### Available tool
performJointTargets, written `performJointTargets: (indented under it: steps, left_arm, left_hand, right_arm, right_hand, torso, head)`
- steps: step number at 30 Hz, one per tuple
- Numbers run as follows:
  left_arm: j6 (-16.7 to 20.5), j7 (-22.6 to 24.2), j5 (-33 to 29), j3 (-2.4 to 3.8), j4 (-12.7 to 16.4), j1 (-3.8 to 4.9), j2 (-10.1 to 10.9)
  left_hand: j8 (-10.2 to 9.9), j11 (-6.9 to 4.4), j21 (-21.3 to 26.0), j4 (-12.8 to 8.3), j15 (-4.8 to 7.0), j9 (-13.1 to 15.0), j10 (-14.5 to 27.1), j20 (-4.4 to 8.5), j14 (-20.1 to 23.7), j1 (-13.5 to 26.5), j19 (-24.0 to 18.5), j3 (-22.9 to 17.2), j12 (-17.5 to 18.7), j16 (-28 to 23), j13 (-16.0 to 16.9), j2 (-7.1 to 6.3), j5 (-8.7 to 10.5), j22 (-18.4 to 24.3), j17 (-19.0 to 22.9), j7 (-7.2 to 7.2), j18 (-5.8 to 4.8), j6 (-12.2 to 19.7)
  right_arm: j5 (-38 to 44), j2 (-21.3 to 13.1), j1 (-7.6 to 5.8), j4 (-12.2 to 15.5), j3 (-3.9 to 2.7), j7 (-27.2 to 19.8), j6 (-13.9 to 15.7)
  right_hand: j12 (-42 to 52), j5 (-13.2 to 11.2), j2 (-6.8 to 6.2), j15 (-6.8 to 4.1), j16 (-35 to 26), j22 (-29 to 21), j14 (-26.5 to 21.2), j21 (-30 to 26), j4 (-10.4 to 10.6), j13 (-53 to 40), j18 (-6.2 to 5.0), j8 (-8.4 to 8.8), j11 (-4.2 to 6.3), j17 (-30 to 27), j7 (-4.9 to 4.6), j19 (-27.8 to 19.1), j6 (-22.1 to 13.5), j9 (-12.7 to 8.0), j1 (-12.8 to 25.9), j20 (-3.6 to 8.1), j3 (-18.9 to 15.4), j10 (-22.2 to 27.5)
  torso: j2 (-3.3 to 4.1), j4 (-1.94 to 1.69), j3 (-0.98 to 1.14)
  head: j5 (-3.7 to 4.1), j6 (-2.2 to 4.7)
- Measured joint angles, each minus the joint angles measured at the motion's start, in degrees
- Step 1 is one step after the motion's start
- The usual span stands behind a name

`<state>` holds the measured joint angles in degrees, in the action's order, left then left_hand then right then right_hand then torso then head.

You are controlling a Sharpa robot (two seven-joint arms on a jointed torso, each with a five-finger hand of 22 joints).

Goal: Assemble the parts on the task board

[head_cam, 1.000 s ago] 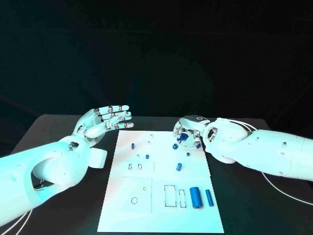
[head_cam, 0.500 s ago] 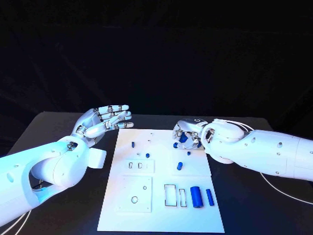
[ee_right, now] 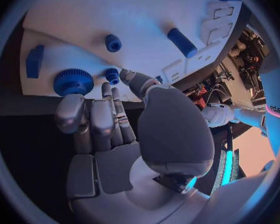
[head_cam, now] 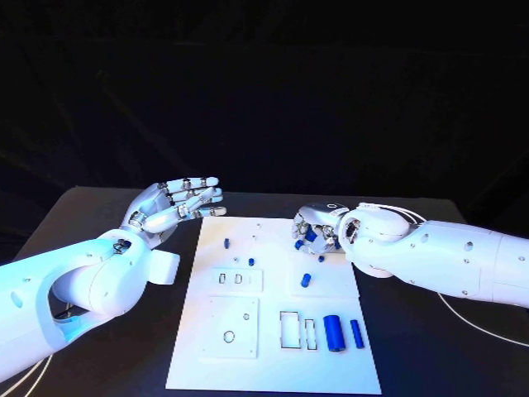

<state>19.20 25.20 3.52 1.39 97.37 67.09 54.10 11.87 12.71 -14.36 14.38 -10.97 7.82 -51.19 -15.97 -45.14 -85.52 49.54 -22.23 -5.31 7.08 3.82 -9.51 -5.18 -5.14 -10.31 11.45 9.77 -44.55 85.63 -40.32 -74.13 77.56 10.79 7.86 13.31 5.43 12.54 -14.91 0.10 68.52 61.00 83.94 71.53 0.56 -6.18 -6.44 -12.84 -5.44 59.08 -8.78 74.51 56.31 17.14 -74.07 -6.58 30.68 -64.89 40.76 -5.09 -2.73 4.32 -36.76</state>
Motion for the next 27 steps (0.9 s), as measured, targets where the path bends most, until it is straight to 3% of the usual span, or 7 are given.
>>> performJointTargets:
  steps: [10,13,24,27]
  left_arm:
    - [-0.2,-0.1,0.0,0.00,0.2,0.06,0.1]
    - [-0.3,-0.1,0.0,0.00,0.2,0.06,0.1]
    - [-0.4,-0.2,0.0,0.01,0.0,0.08,0.0]
    - [-0.5,-0.3,0.0,0.01,0.0,0.08,0.0]
  left_hand:
    - [0.0,0.00,0.0,0.0,-0.20,0.0,0.0,0.00,0.2,0.0,0.0,0.0,0.0,-0.3,0.0,0.00,0.00,0.1,0.0,0.00,-0.01,0.0]
    - [0.0,0.00,0.0,0.0,-0.20,0.0,0.0,0.00,0.2,0.0,0.0,0.0,0.0,-0.3,0.0,0.00,0.00,0.1,0.0,0.00,-0.02,0.0]
    - [0.0,0.00,0.0,0.0,-0.20,0.0,0.0,0.00,0.2,0.0,0.0,0.0,0.0,-0.3,0.0,0.00,0.00,0.1,0.0,0.00,-0.03,0.0]
    - [0.0,0.00,0.0,0.0,-0.20,0.0,0.0,0.00,0.2,0.0,0.0,0.0,0.0,-0.3,0.0,0.00,0.00,0.1,0.0,0.00,-0.02,0.0]
  right_arm:
    - [0.0,0.3,0.17,-0.6,0.00,0.1,-0.3]
    - [0.0,0.3,0.22,-0.6,0.00,0.2,-0.4]
    - [0.0,0.4,0.24,-0.8,-0.02,0.2,-0.1]
    - [0.0,0.5,0.27,-0.8,-0.02,0.2,0.1]
  right_hand:
    - [1.2,0.0,0.89,0.00,1.5,2.0,0.0,1.4,0.8,-0.4,-0.05,-0.03,0.23,1.4,-0.20,0.7,0.2,0.7,-0.4,0.02,0.8,-0.3]
    - [1.8,0.0,1.05,0.00,2.1,2.8,0.0,2.0,0.6,-0.5,0.74,-0.41,0.33,1.8,0.05,0.9,0.5,1.0,-0.6,0.22,1.4,-0.9]
    - [3.8,-0.1,2.81,0.00,4.8,6.3,0.0,4.2,0.2,-1.5,0.74,-2.01,1.25,4.3,0.90,2.2,2.8,2.6,-1.7,0.84,3.7,-3.3]
    - [4.4,-0.3,3.11,-0.45,5.3,7.1,0.0,4.7,-0.2,-1.6,0.73,-2.91,1.56,4.6,1.19,2.7,3.9,3.3,-1.9,0.94,4.0,-4.0]
  torso:
    - [0.14,-0.19,-0.07]
    - [0.14,-0.25,-0.10]
    - [0.20,-0.36,-0.19]
    - [0.23,-0.40,-0.21]
  head:
    - [-0.09,-0.07]
    - [-0.09,-0.12]
    - [0.01,0.00]
    - [0.02,0.00]
